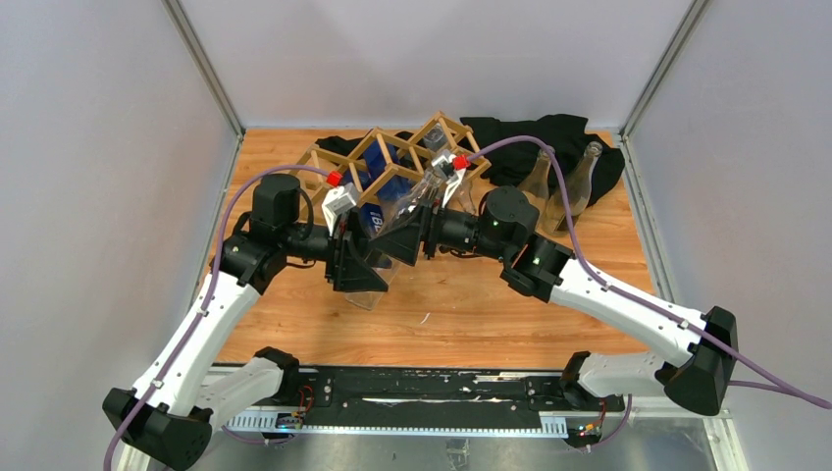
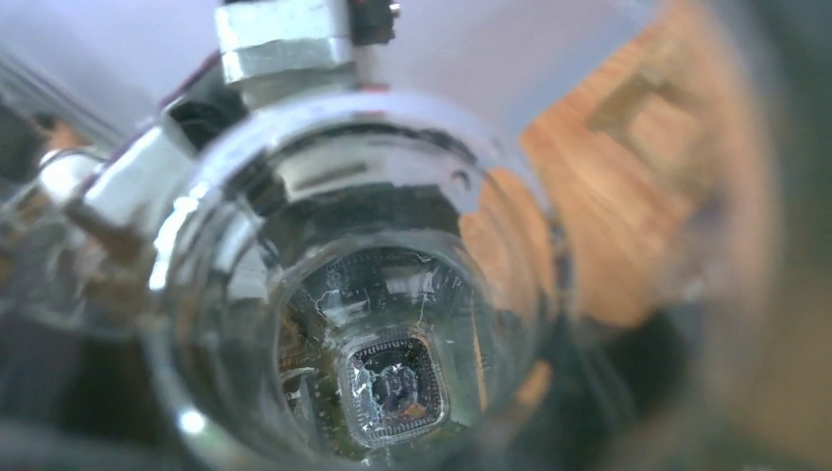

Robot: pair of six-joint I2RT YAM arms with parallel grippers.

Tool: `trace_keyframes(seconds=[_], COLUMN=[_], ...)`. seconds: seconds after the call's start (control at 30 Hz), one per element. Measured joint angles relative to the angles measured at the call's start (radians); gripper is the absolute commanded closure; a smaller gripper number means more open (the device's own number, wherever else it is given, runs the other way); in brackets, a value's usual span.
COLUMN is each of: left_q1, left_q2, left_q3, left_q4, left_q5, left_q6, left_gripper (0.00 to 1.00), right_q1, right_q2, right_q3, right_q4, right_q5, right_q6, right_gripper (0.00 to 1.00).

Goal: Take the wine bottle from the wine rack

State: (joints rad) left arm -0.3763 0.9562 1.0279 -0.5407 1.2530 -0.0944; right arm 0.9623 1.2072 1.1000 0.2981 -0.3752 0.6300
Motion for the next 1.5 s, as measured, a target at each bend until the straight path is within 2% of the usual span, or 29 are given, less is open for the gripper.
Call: trace_keyframes(seconds=[0.1,0.13,0.33,0.53,0.73,0.87,1.1,1.5], left_q1=[0.0,-0.003,-0.003,-0.003,-0.003,-0.003,-0.003,0.0], left_q2=[0.003,0.003,0.017,0.039,0.073,0.087,0.103,0.116], left_q3=[0.013,0.019,0.107,0.181,0.247,0.271,0.287,0.286], left_q4=[-0.053,-0.074,-0.252,-0.364,-0.412,-0.425,-0.435,-0.435], left_q5=[-0.025,-0.036,-0.192,-0.394,-0.603,-0.713,-0.817,-0.899], left_q6=[0.061,0.09,0.262,0.386,0.463,0.492,0.527,0.559], left_gripper=[0.06,0.01,0.0,0.0,0.0,0.0,0.0,0.0], right_q1=[0.004,0.004,0.003,0.003,-0.021,-0.048,-0.143,-0.329], right_q2=[0.003,0.004,-0.006,-0.089,-0.199,-0.214,-0.161,-0.063], right_q3=[0.016,0.022,0.039,0.04,0.04,0.038,-0.018,-0.189], right_q4=[-0.041,-0.068,-0.219,-0.414,-0.556,-0.609,-0.622,-0.431], right_q5=[0.002,0.008,0.068,0.178,0.358,0.506,0.69,0.771], right_q6=[-0.015,-0.023,-0.091,-0.205,-0.323,-0.393,-0.457,-0.474], right_gripper=[1.0,1.0,1.0,1.0,1.0,1.0,1.0,1.0])
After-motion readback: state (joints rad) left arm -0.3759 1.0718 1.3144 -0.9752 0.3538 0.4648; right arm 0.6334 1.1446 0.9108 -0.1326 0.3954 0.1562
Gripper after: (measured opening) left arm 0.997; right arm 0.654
